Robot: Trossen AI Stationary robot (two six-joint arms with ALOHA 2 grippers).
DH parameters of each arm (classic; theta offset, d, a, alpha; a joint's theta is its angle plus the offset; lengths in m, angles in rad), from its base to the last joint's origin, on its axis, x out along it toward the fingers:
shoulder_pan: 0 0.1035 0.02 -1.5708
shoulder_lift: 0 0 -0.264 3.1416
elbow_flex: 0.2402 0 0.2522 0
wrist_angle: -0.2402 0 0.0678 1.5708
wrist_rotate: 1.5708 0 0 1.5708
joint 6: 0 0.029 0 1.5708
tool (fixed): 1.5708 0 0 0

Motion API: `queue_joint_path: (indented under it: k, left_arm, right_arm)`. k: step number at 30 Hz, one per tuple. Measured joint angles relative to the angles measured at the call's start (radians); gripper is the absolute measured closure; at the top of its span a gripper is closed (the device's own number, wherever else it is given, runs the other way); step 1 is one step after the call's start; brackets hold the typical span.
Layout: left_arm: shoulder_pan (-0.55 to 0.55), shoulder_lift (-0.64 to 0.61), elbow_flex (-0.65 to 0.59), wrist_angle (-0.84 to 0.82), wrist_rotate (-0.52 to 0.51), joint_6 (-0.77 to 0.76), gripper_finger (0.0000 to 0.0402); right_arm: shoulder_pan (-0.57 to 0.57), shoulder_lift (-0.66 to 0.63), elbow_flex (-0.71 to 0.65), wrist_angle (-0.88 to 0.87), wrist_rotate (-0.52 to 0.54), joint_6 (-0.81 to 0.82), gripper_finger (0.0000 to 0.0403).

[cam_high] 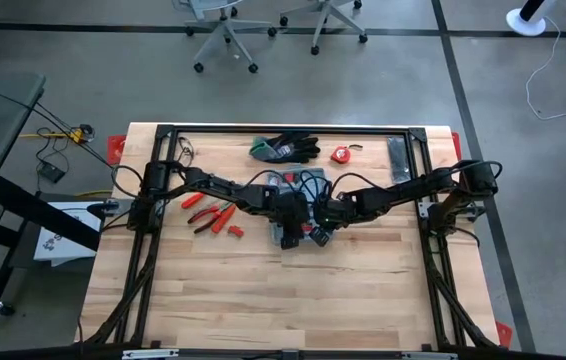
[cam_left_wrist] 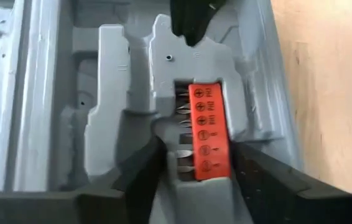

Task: Prefit tool cases
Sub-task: Remove the screwdriver bit set from the gray tool case

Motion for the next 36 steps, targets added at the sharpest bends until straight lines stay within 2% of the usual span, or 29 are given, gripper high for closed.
queue_joint_path:
  k: [3, 5, 8, 10, 16, 20, 22, 27, 31, 36]
  left_arm:
    - [0.001, -0.009, 0.002, 0.0, 0.039, 0.026, 0.0262]
    - [0.006, -0.024, 0.011, -0.021, 0.09, 0.016, 0.0273]
    - [0.017, -0.059, 0.017, -0.058, 0.159, -0.013, 0.0271]
    - [0.023, -0.089, 0.021, -0.078, 0.163, -0.028, 0.0263]
    - [0.037, -0.21, 0.024, -0.145, 0.16, -0.034, 0.0252]
    - [0.024, -0.308, 0.01, -0.288, 0.159, -0.09, 0.0252]
    - [0.003, -0.358, -0.04, -0.304, 0.151, -0.106, 0.0252]
    - [-0.035, -0.456, -0.236, -0.188, 0.103, -0.19, 0.0252]
    - [-0.032, -0.465, -0.35, -0.094, 0.085, -0.273, 0.0253]
    - [-0.033, -0.464, -0.409, -0.063, 0.082, -0.347, 0.0253]
  right_arm:
    - [0.01, 0.0, 0.0, 0.023, -0.002, -0.029, 0.0403]
    - [0.012, 0.0, 0.0, 0.04, 0.0, -0.051, 0.0403]
    - [0.012, 0.0, 0.0, 0.071, -0.002, -0.093, 0.0397]
    - [0.012, 0.0, 0.0, 0.094, -0.021, -0.115, 0.0386]
    - [0.009, 0.0, 0.001, 0.178, -0.066, -0.152, 0.0321]
    - [0.009, 0.0, 0.002, 0.206, -0.069, -0.153, 0.0286]
    - [0.009, 0.0, 0.002, 0.222, -0.069, -0.152, 0.0278]
    - [0.022, 0.0, 0.001, 0.221, -0.069, -0.11, 0.0277]
    - [0.052, 0.0, 0.001, 0.218, -0.065, -0.114, 0.0277]
    - [0.067, 0.0, 0.001, 0.219, -0.059, -0.118, 0.0277]
